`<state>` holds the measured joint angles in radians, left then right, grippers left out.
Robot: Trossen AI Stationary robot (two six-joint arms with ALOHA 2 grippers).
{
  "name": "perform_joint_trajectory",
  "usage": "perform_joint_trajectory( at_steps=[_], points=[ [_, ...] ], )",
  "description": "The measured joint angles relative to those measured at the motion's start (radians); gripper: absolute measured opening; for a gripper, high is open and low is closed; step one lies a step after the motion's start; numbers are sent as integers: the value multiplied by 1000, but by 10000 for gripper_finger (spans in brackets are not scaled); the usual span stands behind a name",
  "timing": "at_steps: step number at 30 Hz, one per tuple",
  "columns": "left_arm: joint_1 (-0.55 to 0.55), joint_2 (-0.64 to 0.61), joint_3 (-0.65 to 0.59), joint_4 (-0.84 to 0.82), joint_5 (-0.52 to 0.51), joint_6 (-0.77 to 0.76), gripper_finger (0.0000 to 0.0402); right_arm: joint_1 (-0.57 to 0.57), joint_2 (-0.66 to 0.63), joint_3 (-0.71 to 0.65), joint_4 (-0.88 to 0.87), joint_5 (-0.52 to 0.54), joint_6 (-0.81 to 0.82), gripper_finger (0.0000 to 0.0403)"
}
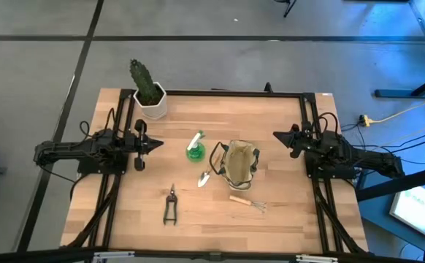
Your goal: Pick & Place Garden tools in Gardening bag
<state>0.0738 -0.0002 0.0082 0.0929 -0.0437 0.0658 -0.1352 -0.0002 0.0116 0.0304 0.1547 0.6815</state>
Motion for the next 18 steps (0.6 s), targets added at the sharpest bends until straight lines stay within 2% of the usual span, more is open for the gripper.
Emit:
perform_joint_trajectory(
  at_steps=[18],
  points=[
    [0, 0, 0, 0, 0, 0, 4, -1, 0, 0, 8, 24, 0, 0]
  ],
)
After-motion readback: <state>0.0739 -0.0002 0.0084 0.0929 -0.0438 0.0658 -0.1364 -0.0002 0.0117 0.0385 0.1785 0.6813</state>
